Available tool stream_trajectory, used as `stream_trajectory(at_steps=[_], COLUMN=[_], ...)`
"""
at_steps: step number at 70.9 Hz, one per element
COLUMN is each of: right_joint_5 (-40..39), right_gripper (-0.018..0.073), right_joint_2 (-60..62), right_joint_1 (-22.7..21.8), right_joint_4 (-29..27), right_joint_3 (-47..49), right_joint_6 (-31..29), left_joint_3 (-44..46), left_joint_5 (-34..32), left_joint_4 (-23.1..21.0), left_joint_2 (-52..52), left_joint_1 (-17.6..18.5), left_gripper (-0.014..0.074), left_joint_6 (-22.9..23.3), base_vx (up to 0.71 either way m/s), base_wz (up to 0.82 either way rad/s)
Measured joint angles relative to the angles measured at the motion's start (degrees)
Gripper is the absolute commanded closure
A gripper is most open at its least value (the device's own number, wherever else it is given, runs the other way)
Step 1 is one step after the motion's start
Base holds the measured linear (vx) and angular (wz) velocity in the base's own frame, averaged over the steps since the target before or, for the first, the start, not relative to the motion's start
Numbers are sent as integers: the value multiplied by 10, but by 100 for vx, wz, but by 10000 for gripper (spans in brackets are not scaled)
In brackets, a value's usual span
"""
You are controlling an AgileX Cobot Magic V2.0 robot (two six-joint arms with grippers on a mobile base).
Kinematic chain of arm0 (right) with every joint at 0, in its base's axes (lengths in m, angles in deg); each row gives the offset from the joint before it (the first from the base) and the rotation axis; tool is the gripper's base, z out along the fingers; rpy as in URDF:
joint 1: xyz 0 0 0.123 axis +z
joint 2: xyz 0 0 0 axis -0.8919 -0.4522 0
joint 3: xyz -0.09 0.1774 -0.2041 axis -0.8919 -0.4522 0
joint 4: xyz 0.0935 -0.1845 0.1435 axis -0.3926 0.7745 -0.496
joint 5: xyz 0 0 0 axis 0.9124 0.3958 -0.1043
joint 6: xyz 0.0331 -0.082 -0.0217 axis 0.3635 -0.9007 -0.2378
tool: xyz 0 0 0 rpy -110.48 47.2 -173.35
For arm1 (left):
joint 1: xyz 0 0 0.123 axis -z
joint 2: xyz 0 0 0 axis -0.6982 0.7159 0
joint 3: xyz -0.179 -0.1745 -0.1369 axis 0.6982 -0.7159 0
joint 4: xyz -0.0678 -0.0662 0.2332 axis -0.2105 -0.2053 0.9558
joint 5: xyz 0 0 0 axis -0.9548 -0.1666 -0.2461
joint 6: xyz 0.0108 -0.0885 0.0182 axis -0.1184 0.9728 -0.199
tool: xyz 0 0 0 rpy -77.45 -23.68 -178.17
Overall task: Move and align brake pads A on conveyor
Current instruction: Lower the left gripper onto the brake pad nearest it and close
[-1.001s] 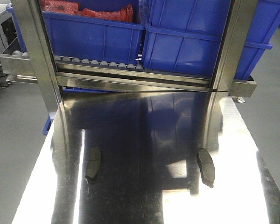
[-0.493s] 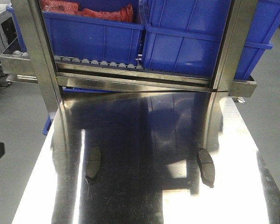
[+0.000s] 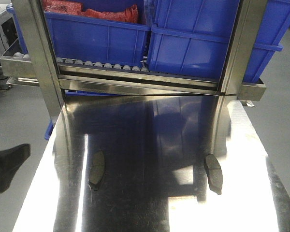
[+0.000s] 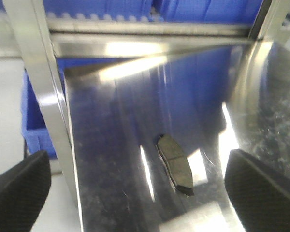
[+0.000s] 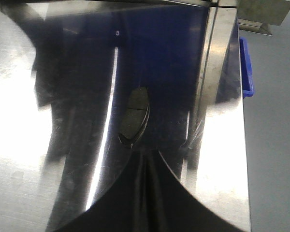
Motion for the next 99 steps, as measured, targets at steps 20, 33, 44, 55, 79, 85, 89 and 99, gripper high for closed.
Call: stream_trajectory(at_steps=[20, 33, 44, 55, 79, 85, 89, 99], right_joint_5=[0, 0, 0, 0, 0, 0, 0, 0], right_gripper=[568, 568, 568, 568, 568, 568, 568, 568], right_joint_2=[0, 0, 0, 0, 0, 0, 0, 0], right_joint_1=[0, 0, 0, 0, 0, 0, 0, 0], right_joint_4=[0, 0, 0, 0, 0, 0, 0, 0], right_joint_3=[0, 0, 0, 0, 0, 0, 0, 0], right_joint_6=[0, 0, 0, 0, 0, 0, 0, 0], left_joint_3=[157, 289, 395, 468, 486, 486, 486, 486], left_joint_5=[22, 103, 200, 274, 300, 300, 302, 303], left_joint_4=[-6, -6, -6, -6, -9, -11, -12, -11], left_joint_2=[261, 433, 553, 647, 698, 705, 711, 724], left_joint_1=[42, 66, 68, 68, 68, 72, 74, 88], left_gripper=[-66, -61, -23, 39, 63, 63, 63, 63], left_joint_6=[7, 30, 81, 105, 132, 132, 133, 133], base_vx=[0, 0, 0, 0, 0, 0, 0, 0], base_wz=[0, 0, 0, 0, 0, 0, 0, 0])
